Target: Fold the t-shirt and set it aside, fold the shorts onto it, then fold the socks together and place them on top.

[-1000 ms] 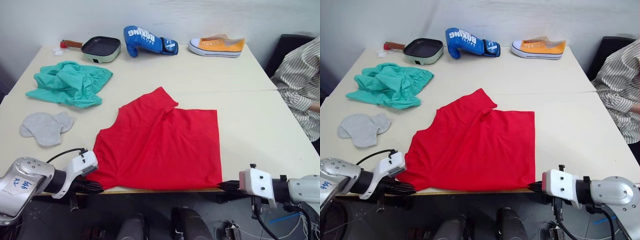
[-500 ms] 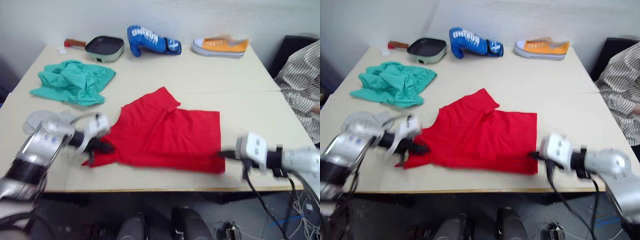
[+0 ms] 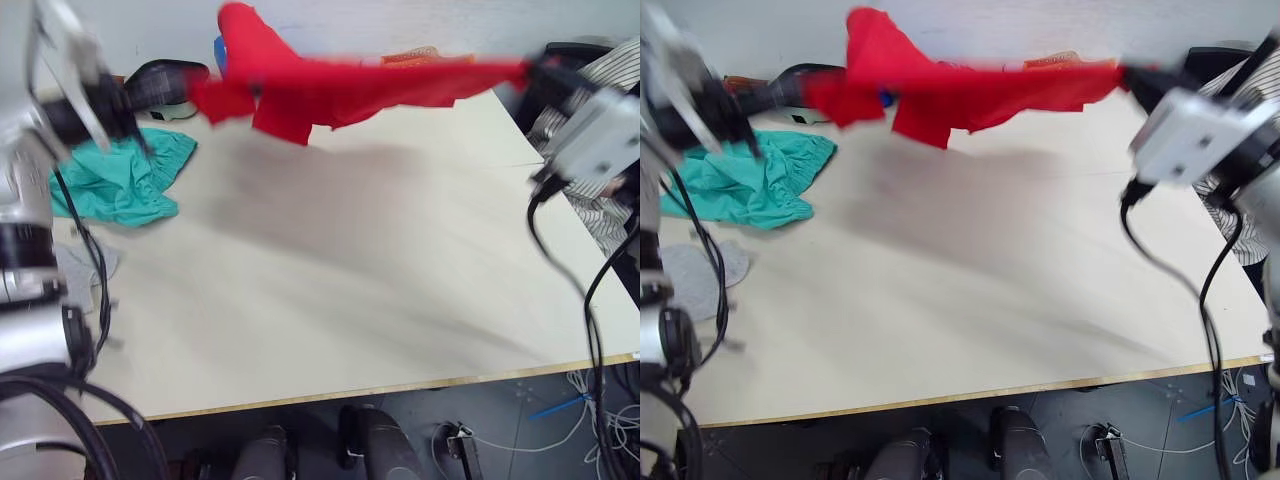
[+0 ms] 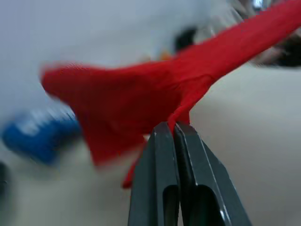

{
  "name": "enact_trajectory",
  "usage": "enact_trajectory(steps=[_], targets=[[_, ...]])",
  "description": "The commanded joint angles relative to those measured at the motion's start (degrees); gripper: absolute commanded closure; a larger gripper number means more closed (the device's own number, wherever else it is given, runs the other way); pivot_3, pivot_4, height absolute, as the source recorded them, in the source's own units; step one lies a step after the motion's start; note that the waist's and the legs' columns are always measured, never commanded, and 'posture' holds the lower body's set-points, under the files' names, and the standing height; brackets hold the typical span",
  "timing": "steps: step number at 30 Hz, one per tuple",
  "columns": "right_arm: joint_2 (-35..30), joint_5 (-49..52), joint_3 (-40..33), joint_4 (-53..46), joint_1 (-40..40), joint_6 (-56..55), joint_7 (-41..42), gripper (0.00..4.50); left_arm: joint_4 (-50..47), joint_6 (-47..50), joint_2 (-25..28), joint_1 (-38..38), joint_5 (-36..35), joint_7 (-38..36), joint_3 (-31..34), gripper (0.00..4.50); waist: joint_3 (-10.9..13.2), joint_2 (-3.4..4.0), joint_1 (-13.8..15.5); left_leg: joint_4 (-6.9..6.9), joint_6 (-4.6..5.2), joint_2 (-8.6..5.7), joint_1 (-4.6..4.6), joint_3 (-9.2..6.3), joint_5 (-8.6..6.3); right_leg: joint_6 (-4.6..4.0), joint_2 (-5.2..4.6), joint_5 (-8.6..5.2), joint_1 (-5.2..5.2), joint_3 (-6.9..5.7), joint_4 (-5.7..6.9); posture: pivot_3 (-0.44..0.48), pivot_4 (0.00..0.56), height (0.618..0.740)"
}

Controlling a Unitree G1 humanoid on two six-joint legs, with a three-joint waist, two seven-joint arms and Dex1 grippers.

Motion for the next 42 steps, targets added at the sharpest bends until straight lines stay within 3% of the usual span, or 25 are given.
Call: enact_trajectory(steps=[1, 3, 8, 13, 19, 22, 24, 27, 31, 36, 39, 42], targets=[[1.18, 4.91, -2.09, -6.19, 7.52, 1.13, 3.34, 4.5, -14.31, 3.69, 8.71, 10.98, -1.32, -6.99, 0.82, 4.47, 0.17, -0.05, 0.28, 0.34, 0.04, -0.01, -0.15, -0.03, -0.02, 0.0, -0.02, 0.0, 0.09, 0.03, -0.11, 0.0, 0.15, 0.74], [1.73, 5.43, -0.69, -7.58, 13.79, 1.78, 5.73, 4.5, -17.96, 4.27, 12.09, 17.66, -0.13, -8.67, -0.13, 4.47, 0.21, -0.05, 1.1, 0.78, 0.08, 0.01, -0.13, -0.08, -0.05, 0.01, -0.05, 0.03, 0.54, 0.06, -0.48, 0.0, 0.15, 0.74], [1.09, 6.68, 2.83, -9.66, 29.88, 3.8, 12.99, 4.5, -27.49, 7.34, 16.52, 31.28, -0.44, -9.76, -0.94, 4.47, 0.37, 0.36, 3.7, 0.62, -0.02, 0.05, 1.98, -0.26, -0.44, -0.06, -0.17, 0.29, 2.82, 0.06, -1.36, 0.0, 0.15, 0.74], [0.41, 7.86, 3.43, -12.37, 40.88, 4.73, 18.12, 4.5, -34.18, 9.62, 18.57, 41.07, 0.58, -8.58, -1.21, 4.47, 0.35, 0.43, 4.11, 0.62, 0.17, 0.09, 1.78, -0.23, -0.41, -0.19, -0.23, 0.22, 2.56, 0.13, -1.26, 0.0, 0.15, 0.74], [0.01, 10.94, 1.34, -15.89, 46.05, 9.64, 20.97, 4.5, -37.81, 11.58, 24.07, 50.38, -0.75, -13.13, 0.87, 4.47, 0.36, 0.45, 3.38, 0.57, 0.02, 0.29, 1.81, -0.19, -0.47, -0.37, 0.03, 0.08, 2.55, 0.11, -1.29, 0.0, 0.15, 0.74], [-0.05, 13.11, -0.11, -16.45, 47.56, 12.19, 22.28, 4.5, -37.46, 9.89, 26.6, 51.23, 0.02, -15.1, 0.89, 4.47, 0.36, 0.46, 3.43, 0.56, 0.01, 0.3, 1.85, -0.2, -0.47, -0.4, 0.03, 0.05, 2.56, 0.11, -1.28, 0.0, 0.15, 0.74], [0.27, 15.7, -0.89, -16.58, 47.57, 14.76, 23.01, 4.5, -35.63, 8.04, 27.21, 48.83, 0.96, -15.76, -0.59, 4.47, 0.37, 0.47, 3.79, 0.56, 0.0, 0.3, 1.86, -0.2, -0.47, -0.4, 0.02, 0.06, 2.57, 0.12, -1.29, 0.0, 0.15, 0.74], [0.9, 24.15, -1.24, -16.68, 45.61, 22.45, 24.44, 4.5, -30.13, 3.93, 26.81, 37.61, 4.75, -19.68, -8.07, 4.47, 0.38, 0.49, 4.46, 0.56, 0.0, 0.3, 1.88, -0.21, -0.48, -0.4, 0.0, 0.06, 2.58, 0.11, -1.28, 0.0, 0.15, 0.74], [0.43, 30.94, 1.2, -14.5, 39.28, 30.73, 26.37, 4.5, -19.1, -2.92, 22.18, 17.09, 12.98, -27.25, -22.66, 4.47, 0.37, 0.57, 4.47, 0.54, 0.01, 0.29, 1.84, -0.2, -0.49, -0.4, -0.01, 0.06, 2.55, 0.1, -1.28, 0.0, 0.15, 0.74], [-0.27, 38.6, 3.6, -10.7, 30.72, 42.51, 28.55, 4.5, -9.44, -10.11, 21.26, -5.74, 10.68, -27.94, -46.8, 4.47, 0.41, 0.53, 4.06, 0.55, 0.07, 0.29, 1.54, -0.17, -0.47, -0.39, 0.03, 0.07, 2.29, 0.09, -1.26, 0.0, 0.15, 0.74], [-0.7, 39.16, 5.67, -7.39, 27.33, 47.18, 29.5, 4.5, -1.36, -16.86, 16.32, -15.58, 11.34, -27.94, -57.2, 4.47, 0.41, 0.52, 4.09, 0.65, 0.12, 0.29, 1.35, -0.16, -0.46, -0.37, 0.05, 0.08, 2.18, 0.04, -1.28, 0.0, 0.15, 0.74], [-0.8, 36.56, 7.19, -5.23, 25.95, 47.41, 29.6, 4.5, 8.27, -26.15, 8.38, -19.73, 13.48, -27.94, -59.19, 4.47, 0.41, 0.52, 4.32, 0.81, 0.2, 0.27, 1.06, -0.18, -0.42, -0.27, 0.04, 0.13, 2.01, -0.02, -1.26, 0.0, 0.15, 0.74]])
